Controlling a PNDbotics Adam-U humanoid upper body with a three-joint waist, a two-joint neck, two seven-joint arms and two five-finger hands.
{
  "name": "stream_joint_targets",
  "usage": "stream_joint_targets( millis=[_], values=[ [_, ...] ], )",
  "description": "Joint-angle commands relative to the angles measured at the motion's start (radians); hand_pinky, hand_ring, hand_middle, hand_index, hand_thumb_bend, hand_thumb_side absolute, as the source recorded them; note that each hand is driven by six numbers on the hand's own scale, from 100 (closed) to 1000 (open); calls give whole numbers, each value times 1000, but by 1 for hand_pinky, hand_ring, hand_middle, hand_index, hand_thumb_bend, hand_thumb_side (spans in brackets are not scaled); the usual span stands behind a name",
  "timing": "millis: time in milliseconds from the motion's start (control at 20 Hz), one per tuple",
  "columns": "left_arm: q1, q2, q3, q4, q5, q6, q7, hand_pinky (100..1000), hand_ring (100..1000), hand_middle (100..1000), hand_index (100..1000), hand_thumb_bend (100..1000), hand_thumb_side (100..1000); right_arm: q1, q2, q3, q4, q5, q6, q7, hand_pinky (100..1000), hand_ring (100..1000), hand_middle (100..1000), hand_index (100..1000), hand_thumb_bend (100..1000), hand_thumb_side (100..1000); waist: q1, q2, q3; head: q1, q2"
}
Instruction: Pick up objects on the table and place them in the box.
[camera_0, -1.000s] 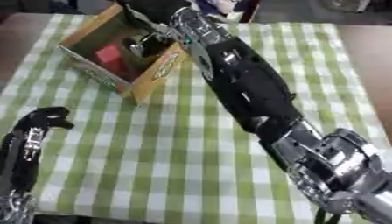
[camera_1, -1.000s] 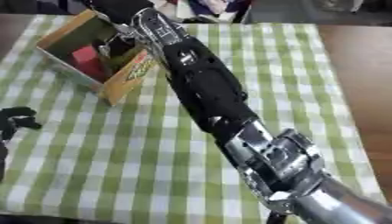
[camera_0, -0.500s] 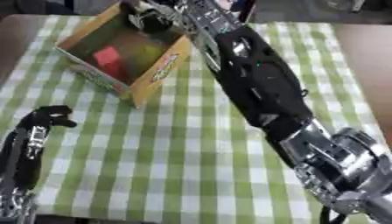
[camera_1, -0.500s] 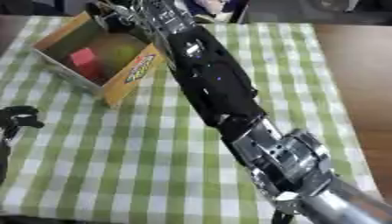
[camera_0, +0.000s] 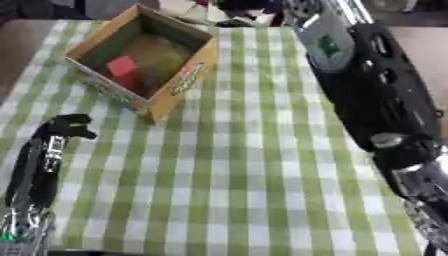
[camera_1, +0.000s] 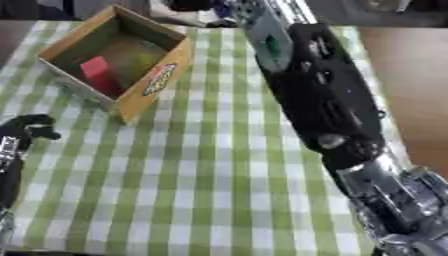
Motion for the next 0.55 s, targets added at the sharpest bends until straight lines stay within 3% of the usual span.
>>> stream_joint_targets(
  millis=[50, 100, 150, 200, 350, 400, 550],
  values=[
    [-2, 25, 14, -21, -5, -1, 9, 827, 580, 648, 734, 100, 895, 46, -60, -19, -107, -94, 36, 5, 626, 738, 801, 956, 100, 132, 6, -18, -6, 12, -7],
    [-2, 25, 15, -22, -5, 0, 11, 827, 580, 648, 734, 100, 895, 80, -71, -27, -132, -120, 47, 0, 619, 733, 795, 951, 100, 100, 7, -18, -9, 14, -6],
    [-1, 25, 15, -22, -5, 0, 12, 827, 580, 648, 734, 100, 895, 109, -81, -34, -155, -144, 58, -3, 619, 733, 794, 951, 100, 160, 8, -18, -11, 16, -5],
    [-1, 25, 15, -22, -5, 0, 12, 827, 580, 648, 734, 100, 895, 126, -88, -38, -174, -161, 67, -2, 619, 733, 794, 951, 100, 160, 8, -18, -12, 16, -5],
    [-1, 25, 15, -22, -6, 0, 12, 827, 580, 648, 734, 100, 895, 142, -96, -42, -201, -184, 83, 8, 619, 733, 794, 951, 100, 160, 8, -18, -12, 17, -4],
    [-1, 25, 17, -22, -6, 0, 14, 827, 581, 649, 733, 100, 896, 150, -97, -47, -202, -190, 89, 7, 578, 703, 760, 933, 100, 333, 9, -16, -16, 21, -5],
    [1, 24, 29, -23, -10, 2, 25, 828, 581, 649, 733, 100, 898, 215, -87, -110, -191, -230, 129, -29, 563, 690, 744, 921, 100, 423, 10, -10, -49, 42, 1]
  ],
)
